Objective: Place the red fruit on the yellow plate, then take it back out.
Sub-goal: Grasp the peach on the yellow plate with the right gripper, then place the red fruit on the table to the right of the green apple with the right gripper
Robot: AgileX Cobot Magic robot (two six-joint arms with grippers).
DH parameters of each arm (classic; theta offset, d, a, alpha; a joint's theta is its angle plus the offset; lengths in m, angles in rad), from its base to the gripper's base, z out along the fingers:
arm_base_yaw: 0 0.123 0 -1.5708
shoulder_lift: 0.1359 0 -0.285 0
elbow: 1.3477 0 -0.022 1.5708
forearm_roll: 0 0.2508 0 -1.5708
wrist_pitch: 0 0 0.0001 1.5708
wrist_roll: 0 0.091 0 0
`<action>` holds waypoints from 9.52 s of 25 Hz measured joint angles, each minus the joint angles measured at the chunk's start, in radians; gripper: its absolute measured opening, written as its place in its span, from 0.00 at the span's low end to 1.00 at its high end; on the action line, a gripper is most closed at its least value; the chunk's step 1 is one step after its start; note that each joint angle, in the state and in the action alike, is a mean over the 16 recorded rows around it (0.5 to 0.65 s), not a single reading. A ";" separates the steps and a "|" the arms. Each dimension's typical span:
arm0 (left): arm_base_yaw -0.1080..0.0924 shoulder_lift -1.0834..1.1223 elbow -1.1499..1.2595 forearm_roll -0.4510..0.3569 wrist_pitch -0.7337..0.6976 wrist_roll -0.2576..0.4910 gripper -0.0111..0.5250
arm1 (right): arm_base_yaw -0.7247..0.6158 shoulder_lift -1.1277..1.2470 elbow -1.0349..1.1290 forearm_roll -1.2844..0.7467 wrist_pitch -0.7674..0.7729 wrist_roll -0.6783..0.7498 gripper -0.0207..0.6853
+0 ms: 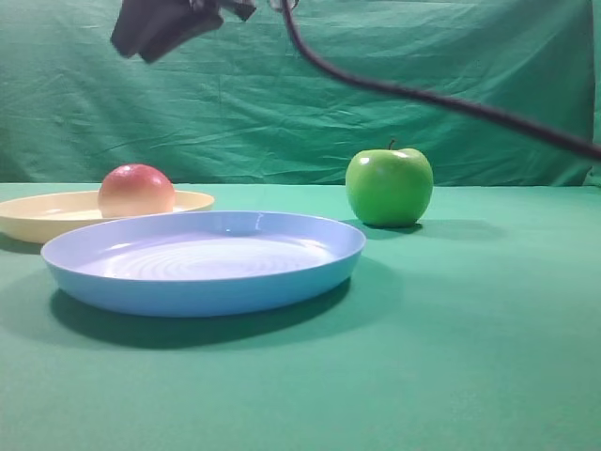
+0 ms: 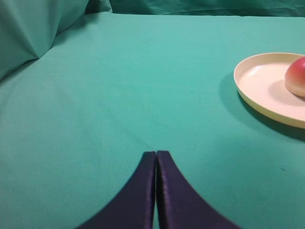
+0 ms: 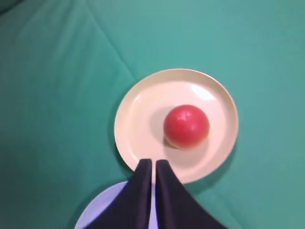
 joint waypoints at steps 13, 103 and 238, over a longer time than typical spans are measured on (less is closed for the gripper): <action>0.000 0.000 0.000 0.000 0.000 0.000 0.02 | -0.036 -0.441 0.238 -0.154 0.093 0.239 0.03; 0.000 0.000 0.000 0.000 0.000 0.000 0.02 | -0.576 -1.921 1.673 -0.395 -0.543 0.505 0.03; 0.000 0.000 0.000 0.000 0.000 0.000 0.02 | 0.098 0.030 -0.001 -0.365 -0.073 0.195 0.32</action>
